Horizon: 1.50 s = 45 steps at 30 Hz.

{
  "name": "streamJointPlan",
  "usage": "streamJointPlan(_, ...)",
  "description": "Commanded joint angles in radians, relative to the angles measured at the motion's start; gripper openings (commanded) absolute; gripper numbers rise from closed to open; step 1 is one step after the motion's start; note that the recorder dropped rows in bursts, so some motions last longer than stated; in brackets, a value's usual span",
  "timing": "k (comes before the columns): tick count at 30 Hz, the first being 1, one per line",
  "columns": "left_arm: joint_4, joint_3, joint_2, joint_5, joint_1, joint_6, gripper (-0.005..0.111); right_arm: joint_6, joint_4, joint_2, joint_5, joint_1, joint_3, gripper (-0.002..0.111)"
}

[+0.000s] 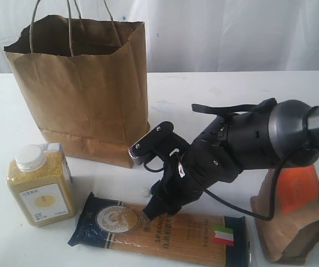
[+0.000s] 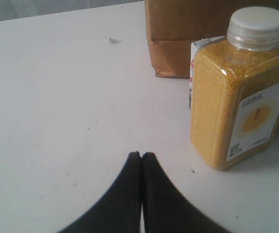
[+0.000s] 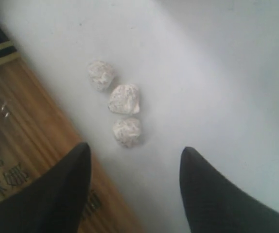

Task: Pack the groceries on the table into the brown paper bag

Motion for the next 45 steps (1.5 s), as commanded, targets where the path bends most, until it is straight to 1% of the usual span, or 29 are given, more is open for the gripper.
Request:
streamJointPlan(1, -0.001, 0.003, -0.005, -0.004, 0.004, 0.002, 0.000, -0.012, 0.003, 0.034, -0.027, 0.000, -0.003, 0.051)
streamJointPlan(7, -0.001, 0.003, -0.005, -0.004, 0.004, 0.002, 0.000, -0.020, 0.001, 0.073, -0.057, 0.000, -0.003, 0.051)
streamJointPlan(13, -0.001, 0.003, -0.005, -0.004, 0.004, 0.002, 0.000, -0.020, -0.001, 0.079, -0.072, 0.000, -0.003, 0.033)
streamJointPlan(19, -0.001, 0.003, -0.005, -0.004, 0.004, 0.002, 0.000, -0.020, -0.001, 0.095, -0.067, 0.000, -0.003, 0.023)
streamJointPlan(24, -0.001, 0.003, -0.005, -0.004, 0.004, 0.002, 0.000, -0.020, -0.001, 0.051, -0.049, 0.000, -0.003, 0.007)
streamJointPlan(27, -0.001, 0.003, -0.005, -0.004, 0.004, 0.002, 0.000, -0.020, -0.001, 0.001, -0.041, 0.000, -0.003, 0.001)
streamJointPlan(34, -0.001, 0.003, -0.005, -0.004, 0.004, 0.002, 0.000, -0.020, -0.001, -0.135, -0.027, 0.000, -0.003, 0.000)
streamJointPlan(38, -0.001, 0.003, -0.005, -0.004, 0.004, 0.002, 0.000, -0.020, -0.001, -0.222, -0.056, 0.000, -0.017, 0.000)
streamJointPlan(45, -0.001, 0.003, -0.005, -0.004, 0.004, 0.002, 0.000, -0.031, -0.012, -0.316, -0.078, 0.000, -0.143, 0.000)
